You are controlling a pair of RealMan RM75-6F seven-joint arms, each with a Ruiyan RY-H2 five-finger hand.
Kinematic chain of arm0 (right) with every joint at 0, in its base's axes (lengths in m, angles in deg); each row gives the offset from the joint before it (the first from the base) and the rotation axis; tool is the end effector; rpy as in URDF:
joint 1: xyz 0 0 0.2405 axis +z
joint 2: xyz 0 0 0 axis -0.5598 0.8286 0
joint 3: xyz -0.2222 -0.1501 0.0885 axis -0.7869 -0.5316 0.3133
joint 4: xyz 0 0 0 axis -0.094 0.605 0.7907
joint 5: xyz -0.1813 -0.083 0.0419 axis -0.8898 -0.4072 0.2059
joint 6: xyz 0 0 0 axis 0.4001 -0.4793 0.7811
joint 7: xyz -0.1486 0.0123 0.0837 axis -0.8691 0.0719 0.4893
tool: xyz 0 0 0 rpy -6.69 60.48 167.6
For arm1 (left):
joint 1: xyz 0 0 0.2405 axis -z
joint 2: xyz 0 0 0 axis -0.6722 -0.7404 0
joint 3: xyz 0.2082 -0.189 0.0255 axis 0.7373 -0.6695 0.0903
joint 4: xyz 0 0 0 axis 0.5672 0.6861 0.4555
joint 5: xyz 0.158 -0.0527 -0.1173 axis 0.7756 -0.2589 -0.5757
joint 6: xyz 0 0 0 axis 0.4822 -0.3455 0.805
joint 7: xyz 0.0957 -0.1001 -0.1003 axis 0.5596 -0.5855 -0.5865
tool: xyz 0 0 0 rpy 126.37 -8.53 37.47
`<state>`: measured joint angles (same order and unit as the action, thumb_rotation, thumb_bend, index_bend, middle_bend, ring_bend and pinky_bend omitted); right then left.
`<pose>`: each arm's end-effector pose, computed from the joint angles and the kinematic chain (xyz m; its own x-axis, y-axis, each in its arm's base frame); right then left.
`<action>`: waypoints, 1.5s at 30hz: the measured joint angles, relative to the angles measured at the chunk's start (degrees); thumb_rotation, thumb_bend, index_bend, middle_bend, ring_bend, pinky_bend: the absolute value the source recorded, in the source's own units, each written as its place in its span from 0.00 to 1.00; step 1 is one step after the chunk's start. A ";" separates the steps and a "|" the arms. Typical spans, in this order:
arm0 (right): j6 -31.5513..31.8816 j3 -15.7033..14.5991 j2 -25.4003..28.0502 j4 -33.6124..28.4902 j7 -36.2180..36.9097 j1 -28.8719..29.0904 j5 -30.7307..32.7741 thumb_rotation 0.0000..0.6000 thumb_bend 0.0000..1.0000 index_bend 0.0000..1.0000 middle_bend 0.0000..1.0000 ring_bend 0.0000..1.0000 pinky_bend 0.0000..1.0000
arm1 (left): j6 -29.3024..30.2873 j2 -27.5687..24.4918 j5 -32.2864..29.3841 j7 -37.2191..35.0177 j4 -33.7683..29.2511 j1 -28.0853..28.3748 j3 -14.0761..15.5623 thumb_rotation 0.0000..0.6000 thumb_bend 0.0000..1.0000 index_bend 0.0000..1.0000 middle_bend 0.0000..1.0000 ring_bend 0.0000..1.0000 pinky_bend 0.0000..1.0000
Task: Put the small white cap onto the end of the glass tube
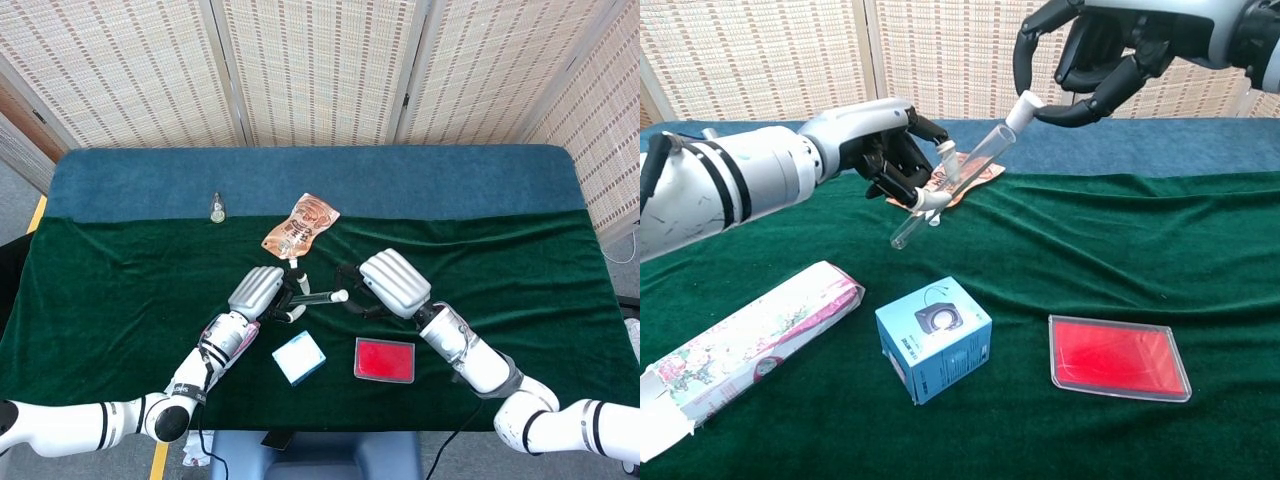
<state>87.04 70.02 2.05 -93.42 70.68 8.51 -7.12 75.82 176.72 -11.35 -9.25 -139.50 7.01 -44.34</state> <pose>-0.0862 -0.3563 0.0782 0.2230 -0.2924 0.9299 -0.8167 -0.5769 0.0144 -0.0678 0.3826 -0.0342 0.0306 0.4350 0.8999 0.9380 -0.3235 0.1245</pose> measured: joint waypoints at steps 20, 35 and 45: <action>0.17 -0.58 -0.34 -0.06 -1.47 0.86 1.06 1.00 0.56 0.72 0.99 1.00 1.00 | 0.76 -0.58 -0.51 0.70 -1.01 0.19 0.54 1.00 0.63 0.68 0.88 0.80 0.84; -0.83 -0.37 -1.71 0.76 -3.42 2.44 3.07 1.00 0.56 0.73 0.99 1.00 1.00 | 0.77 -0.69 -1.00 1.17 -1.29 0.55 0.78 1.00 0.63 0.68 0.88 0.80 0.84; -1.60 -0.36 -2.86 1.69 -4.68 3.50 4.32 1.00 0.57 0.73 0.99 1.00 1.00 | 0.75 -0.64 -1.49 1.56 -1.30 0.86 0.86 1.00 0.63 0.68 0.88 0.80 0.84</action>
<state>85.44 69.66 -0.81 -91.74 66.00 12.00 -2.80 76.57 176.08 -12.83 -7.69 -140.80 7.87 -43.48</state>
